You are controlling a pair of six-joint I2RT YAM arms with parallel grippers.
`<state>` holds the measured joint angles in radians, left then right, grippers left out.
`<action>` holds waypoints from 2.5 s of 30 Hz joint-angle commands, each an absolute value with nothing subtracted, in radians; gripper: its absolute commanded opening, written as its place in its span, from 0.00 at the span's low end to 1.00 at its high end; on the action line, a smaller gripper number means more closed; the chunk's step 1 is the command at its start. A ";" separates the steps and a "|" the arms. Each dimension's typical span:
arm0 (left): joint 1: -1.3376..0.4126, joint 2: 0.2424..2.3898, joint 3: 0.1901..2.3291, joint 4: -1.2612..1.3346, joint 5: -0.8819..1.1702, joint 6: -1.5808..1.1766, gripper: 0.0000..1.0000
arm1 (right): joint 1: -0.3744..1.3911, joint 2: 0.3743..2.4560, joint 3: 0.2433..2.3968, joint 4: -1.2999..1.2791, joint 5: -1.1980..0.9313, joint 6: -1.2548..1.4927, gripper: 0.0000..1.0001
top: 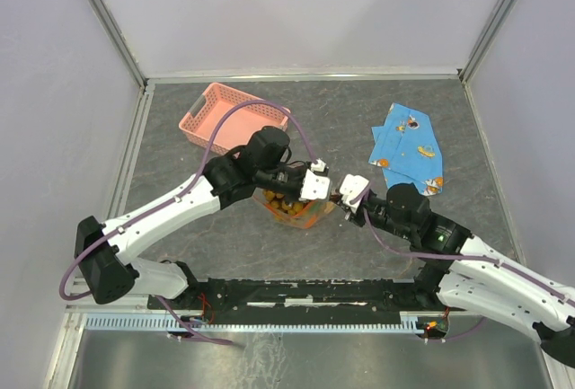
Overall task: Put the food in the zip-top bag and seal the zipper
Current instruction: Zip the zipper food storage bag at the center of the board.
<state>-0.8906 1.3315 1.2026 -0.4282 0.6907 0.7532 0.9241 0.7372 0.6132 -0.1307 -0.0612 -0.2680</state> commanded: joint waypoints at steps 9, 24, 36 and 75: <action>-0.879 1.231 1.179 -0.503 0.577 0.741 0.03 | 0.794 0.678 0.675 -0.185 -0.132 -0.200 0.02; -0.872 1.230 1.163 -0.429 0.628 0.674 0.03 | 0.776 0.802 0.761 -0.161 -0.347 -0.243 0.36; -0.873 1.157 1.117 -0.300 0.523 0.492 0.40 | 0.775 0.888 0.784 -0.111 -0.369 -0.262 0.02; -0.873 1.191 0.973 -0.127 0.248 0.491 0.74 | 0.770 0.927 0.806 -0.105 -0.426 -0.272 0.02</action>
<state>-0.8719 1.1660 0.9756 -0.2291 0.1967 0.4820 0.7753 0.9237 0.7502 -0.1738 -0.3893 -0.2703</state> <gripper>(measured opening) 0.738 0.027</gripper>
